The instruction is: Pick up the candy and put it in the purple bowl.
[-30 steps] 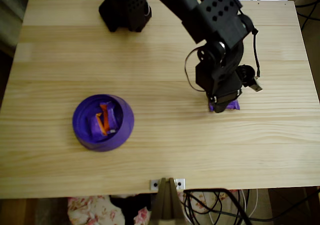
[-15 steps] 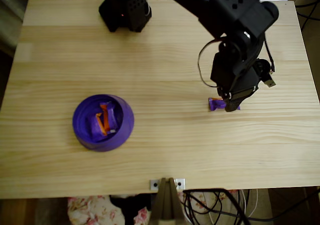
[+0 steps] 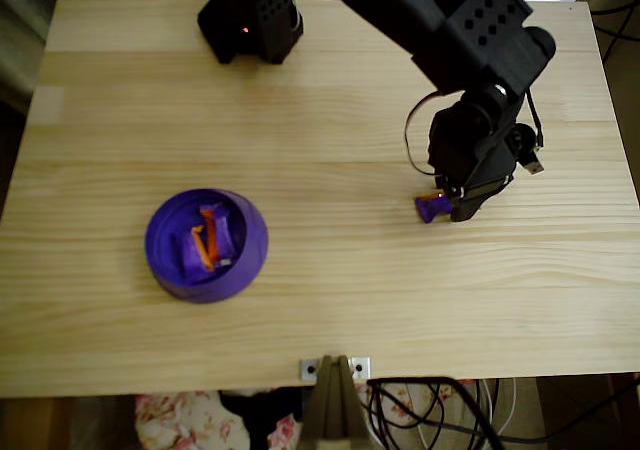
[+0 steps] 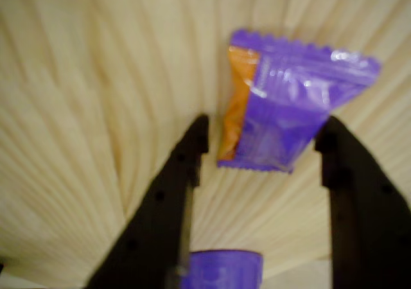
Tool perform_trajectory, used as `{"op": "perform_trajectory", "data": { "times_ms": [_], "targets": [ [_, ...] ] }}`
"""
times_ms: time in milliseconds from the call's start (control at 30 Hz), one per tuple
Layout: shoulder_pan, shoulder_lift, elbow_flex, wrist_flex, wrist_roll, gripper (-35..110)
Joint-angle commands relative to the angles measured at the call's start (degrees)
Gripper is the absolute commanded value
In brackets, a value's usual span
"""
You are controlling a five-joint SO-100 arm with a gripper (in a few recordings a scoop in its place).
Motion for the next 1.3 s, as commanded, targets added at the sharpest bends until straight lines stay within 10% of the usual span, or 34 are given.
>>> {"op": "perform_trajectory", "data": {
  "times_ms": [0, 1267],
  "targets": [
    [-0.09, 1.05, -4.13, -2.02, 1.14, 30],
    [4.04, 23.73, 17.49, -6.86, -5.71, 6]
  ]
}}
